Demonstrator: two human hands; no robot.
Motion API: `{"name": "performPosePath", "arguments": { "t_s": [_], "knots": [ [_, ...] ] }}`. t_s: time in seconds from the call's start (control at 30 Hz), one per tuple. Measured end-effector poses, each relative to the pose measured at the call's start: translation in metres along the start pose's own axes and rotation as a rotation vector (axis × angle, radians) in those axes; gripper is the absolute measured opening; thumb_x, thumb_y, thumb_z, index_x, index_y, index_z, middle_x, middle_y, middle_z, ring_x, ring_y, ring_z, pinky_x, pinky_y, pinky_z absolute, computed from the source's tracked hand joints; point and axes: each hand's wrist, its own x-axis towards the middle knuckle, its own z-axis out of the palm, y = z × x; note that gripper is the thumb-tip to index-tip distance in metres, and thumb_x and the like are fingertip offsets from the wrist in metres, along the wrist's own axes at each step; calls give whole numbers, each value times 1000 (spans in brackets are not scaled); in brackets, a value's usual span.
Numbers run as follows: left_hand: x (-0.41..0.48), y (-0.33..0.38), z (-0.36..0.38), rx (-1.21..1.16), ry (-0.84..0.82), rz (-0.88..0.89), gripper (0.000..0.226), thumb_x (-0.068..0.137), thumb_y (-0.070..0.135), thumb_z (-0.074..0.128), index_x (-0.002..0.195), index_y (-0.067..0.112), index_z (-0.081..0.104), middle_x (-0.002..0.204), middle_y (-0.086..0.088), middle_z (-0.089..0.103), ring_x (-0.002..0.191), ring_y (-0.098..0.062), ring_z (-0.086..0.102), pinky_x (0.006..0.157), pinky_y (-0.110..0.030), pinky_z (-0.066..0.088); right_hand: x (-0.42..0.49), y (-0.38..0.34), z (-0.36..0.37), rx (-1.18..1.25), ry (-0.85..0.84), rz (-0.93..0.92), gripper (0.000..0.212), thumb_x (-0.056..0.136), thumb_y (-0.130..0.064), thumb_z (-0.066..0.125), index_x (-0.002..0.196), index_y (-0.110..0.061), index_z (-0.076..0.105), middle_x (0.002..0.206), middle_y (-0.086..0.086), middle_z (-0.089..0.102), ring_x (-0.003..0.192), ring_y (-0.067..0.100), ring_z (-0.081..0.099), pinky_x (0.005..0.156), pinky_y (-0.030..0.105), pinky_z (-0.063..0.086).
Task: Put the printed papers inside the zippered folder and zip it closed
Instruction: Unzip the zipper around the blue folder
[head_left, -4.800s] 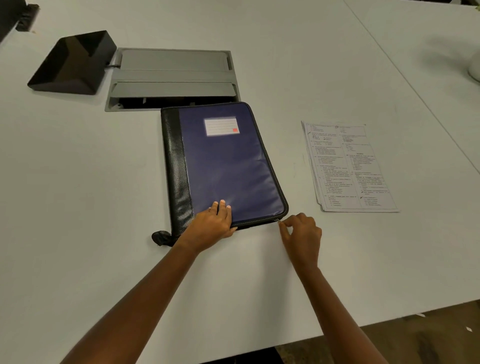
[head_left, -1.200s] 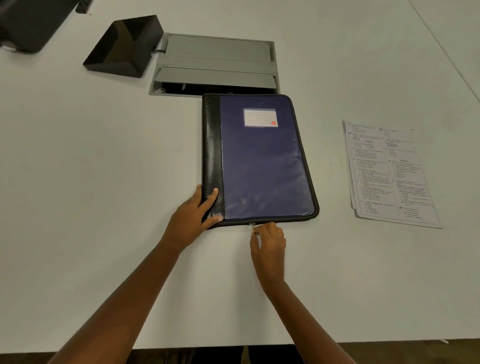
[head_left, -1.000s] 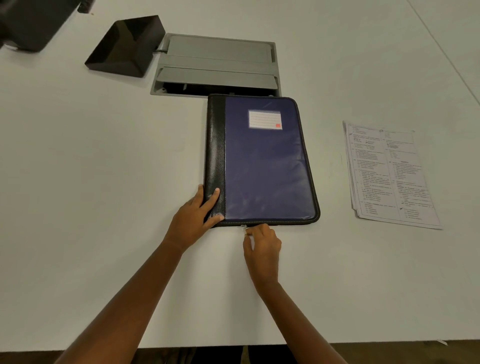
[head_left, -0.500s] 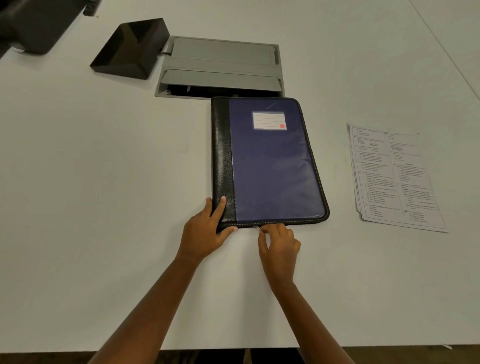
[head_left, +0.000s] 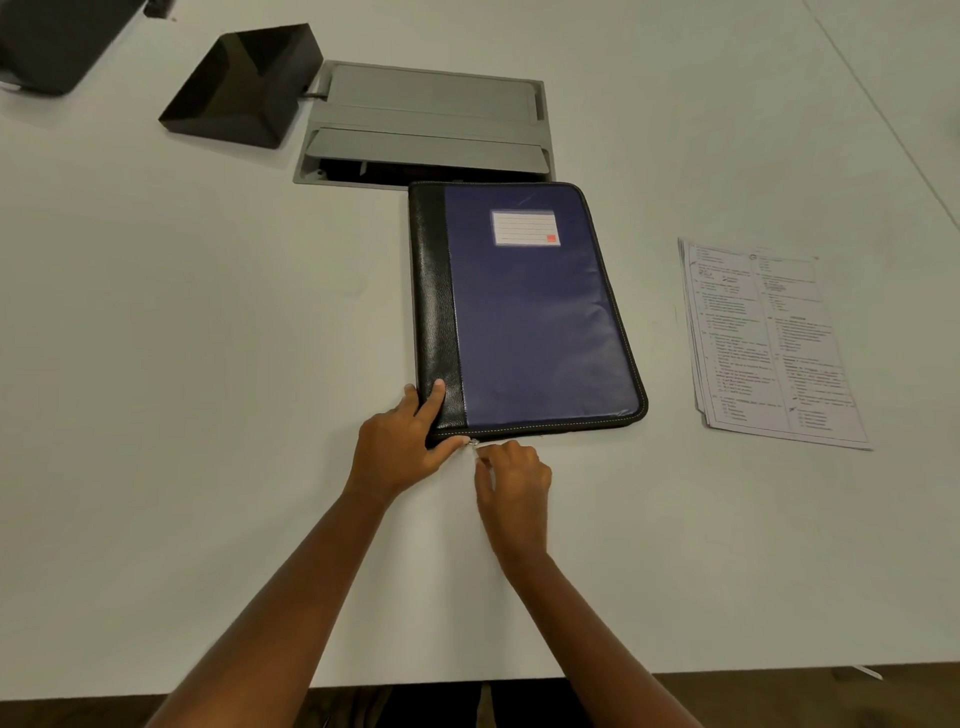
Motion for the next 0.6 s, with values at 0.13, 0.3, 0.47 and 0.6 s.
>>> {"name": "performPosePath", "arguments": {
  "t_s": [0.13, 0.3, 0.47, 0.6],
  "knots": [
    [0, -2, 1, 8, 28, 40, 74, 89, 62, 25, 108, 7, 70, 90, -19, 75, 46, -22, 67, 38, -21, 51, -3, -10, 7, 29, -35, -8, 17, 87, -9, 59, 100, -2, 67, 95, 19, 70, 90, 32, 63, 82, 41, 48],
    [-4, -4, -5, -61, 28, 44, 84, 90, 62, 9, 112, 6, 67, 95, -20, 74, 49, -23, 68, 42, -23, 53, -3, -18, 10, 27, -41, -44, 15, 83, -5, 63, 97, -2, 68, 88, 19, 71, 83, 33, 64, 76, 41, 51],
    [-7, -16, -7, -470, 26, -188, 32, 91, 30, 54, 117, 14, 65, 99, -14, 75, 69, -27, 71, 61, -26, 53, -2, -14, 7, -14, 13, -69, 10, 77, -1, 68, 86, -4, 70, 76, 14, 71, 69, 31, 65, 63, 39, 51],
    [-5, -27, -5, -670, -10, -357, 28, 90, 8, 56, 118, 9, 63, 108, -14, 72, 89, -26, 69, 78, -28, 51, -2, -14, 10, 25, 20, -31, 11, 78, 0, 66, 87, -2, 69, 78, 16, 70, 71, 32, 63, 65, 40, 50]
  ]
}}
